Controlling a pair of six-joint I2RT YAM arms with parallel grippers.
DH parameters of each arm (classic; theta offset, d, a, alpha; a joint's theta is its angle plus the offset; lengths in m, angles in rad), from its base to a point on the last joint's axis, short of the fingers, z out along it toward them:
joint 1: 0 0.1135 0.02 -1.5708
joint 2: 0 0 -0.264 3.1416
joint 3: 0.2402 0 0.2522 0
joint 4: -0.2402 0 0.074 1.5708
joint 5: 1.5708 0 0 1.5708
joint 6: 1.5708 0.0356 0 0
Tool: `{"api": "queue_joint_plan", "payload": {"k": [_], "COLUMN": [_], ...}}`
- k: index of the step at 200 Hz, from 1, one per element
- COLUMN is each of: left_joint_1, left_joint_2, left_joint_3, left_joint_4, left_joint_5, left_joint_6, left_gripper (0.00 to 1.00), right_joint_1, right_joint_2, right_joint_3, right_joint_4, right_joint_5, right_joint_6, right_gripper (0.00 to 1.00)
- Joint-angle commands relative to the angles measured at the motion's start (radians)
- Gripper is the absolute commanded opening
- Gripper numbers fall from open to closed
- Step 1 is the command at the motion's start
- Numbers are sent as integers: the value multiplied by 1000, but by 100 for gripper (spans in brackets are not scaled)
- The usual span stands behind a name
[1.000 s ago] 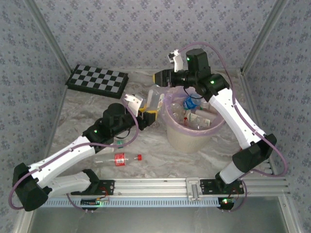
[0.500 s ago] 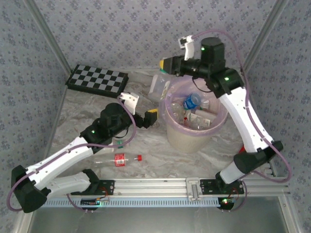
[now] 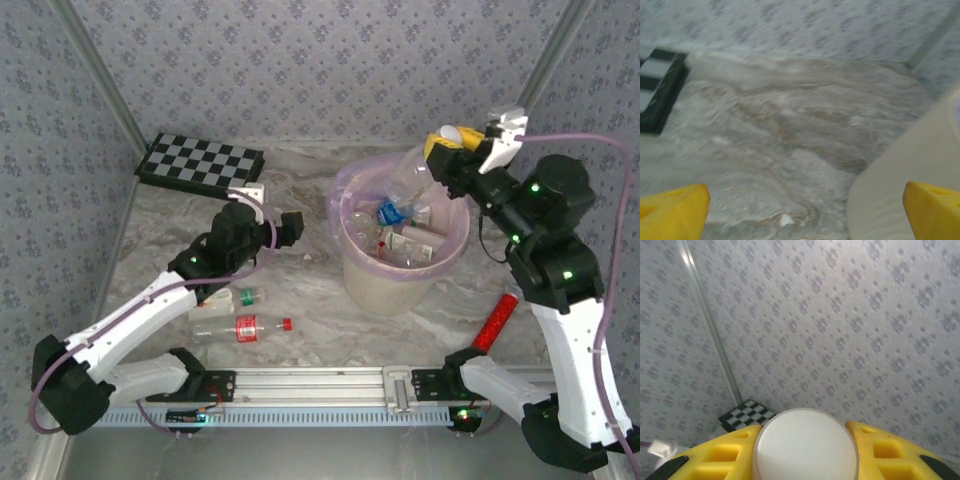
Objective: Put the plastic bottles in the bin
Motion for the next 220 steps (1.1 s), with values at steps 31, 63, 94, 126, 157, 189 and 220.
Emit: {"api": "queue_joint_plan", "payload": {"k": [31, 63, 94, 126, 157, 189, 220], "left_joint_1": [103, 123, 163, 196, 206, 208, 208], "left_joint_2": [-33, -83, -117, -111, -87, -53, -27], "left_joint_3": [-37, -62, -108, -117, -119, -119, -103], "left_joint_4": [-149, -225, -220, -213, -186, -170, -166], "left_joint_5": [-58, -118, -80, -51, -28, -13, -10], "left_joint_6": [-221, -264, -295, -297, -302, -310, -305], "left_gripper": [99, 98, 97, 97, 97, 96, 97], "right_joint_1": [-6, -4, -3, 4, 19, 35, 29], "right_joint_2": [50, 87, 119, 132, 120, 89, 35], "right_joint_3": [-257, -388, -459, -519, -582, -580, -468], "right_joint_4": [195, 287, 295, 291, 282, 249, 139], "right_joint_5": [43, 24, 34, 72, 152, 194, 207], "right_joint_6": [-26, 29, 103, 141, 224, 270, 236], "right_gripper": [6, 6, 6, 6, 6, 32, 62]}}
